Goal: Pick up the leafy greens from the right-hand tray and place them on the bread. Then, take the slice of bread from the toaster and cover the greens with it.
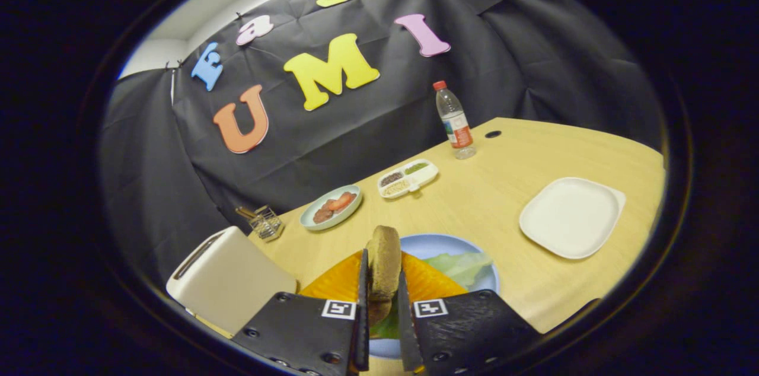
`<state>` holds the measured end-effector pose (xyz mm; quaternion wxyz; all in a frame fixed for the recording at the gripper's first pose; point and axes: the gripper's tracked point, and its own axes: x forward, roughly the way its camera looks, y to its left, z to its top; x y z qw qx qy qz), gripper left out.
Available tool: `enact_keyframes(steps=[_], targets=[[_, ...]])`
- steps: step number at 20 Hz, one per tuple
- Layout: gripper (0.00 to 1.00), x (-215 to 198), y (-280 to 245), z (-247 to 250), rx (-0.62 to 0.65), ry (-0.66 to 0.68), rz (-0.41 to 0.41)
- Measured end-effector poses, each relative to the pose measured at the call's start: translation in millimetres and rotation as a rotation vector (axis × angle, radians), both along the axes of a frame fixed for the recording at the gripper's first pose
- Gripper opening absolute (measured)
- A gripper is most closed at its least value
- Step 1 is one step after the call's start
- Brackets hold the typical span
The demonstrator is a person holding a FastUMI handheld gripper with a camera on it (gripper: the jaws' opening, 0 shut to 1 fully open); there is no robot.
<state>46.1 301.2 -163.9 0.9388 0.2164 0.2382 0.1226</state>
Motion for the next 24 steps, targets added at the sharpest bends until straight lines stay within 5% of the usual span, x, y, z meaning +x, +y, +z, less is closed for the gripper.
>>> enact_keyframes(steps=[7, 12, 24], targets=[[0.65, -3.1, -32.8, -8.4, -0.078, 0.001, -0.008], [0.91, -9.2, -74.9, 48.3, -0.184, -0.186, -0.047], [0.95, -77.9, -180.8, 175.1, -0.383, -0.529, -0.125]])
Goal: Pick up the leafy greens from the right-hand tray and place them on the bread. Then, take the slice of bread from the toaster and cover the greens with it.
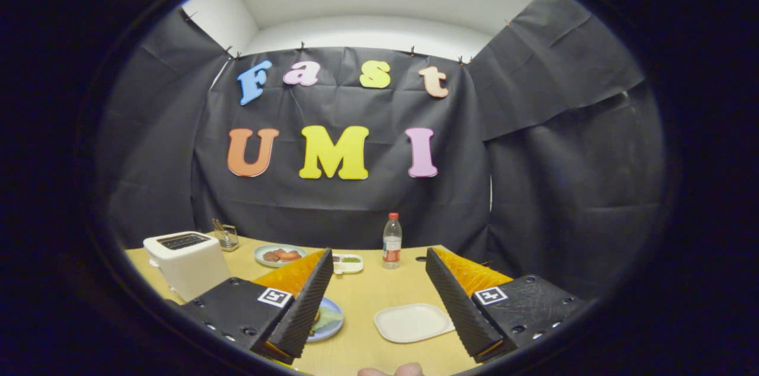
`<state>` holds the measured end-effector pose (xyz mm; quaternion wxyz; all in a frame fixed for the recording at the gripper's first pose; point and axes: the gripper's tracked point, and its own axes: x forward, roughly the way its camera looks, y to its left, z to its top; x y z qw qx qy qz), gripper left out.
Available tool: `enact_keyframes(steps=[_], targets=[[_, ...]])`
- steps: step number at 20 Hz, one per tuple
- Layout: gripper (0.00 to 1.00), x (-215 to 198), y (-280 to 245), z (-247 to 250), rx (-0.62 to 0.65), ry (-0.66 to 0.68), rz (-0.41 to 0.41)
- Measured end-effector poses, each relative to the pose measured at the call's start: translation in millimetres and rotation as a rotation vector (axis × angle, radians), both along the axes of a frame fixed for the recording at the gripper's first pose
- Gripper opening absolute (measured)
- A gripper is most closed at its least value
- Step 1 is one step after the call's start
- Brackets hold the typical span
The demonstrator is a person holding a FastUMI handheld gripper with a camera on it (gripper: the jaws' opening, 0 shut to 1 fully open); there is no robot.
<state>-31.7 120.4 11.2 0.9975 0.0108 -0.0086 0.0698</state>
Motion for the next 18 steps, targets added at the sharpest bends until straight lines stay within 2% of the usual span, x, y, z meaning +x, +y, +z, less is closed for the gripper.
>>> enact_keyframes(steps=[6, 13, 18], targets=[[0.95, -25.0, -19.0, 18.0, 0.072, -0.032, -0.011], [0.95, -52.9, -15.1, 35.3, 0.051, -0.071, -0.004], [0.95, -50.2, -12.3, 29.3, 0.017, -0.071, -0.006]])
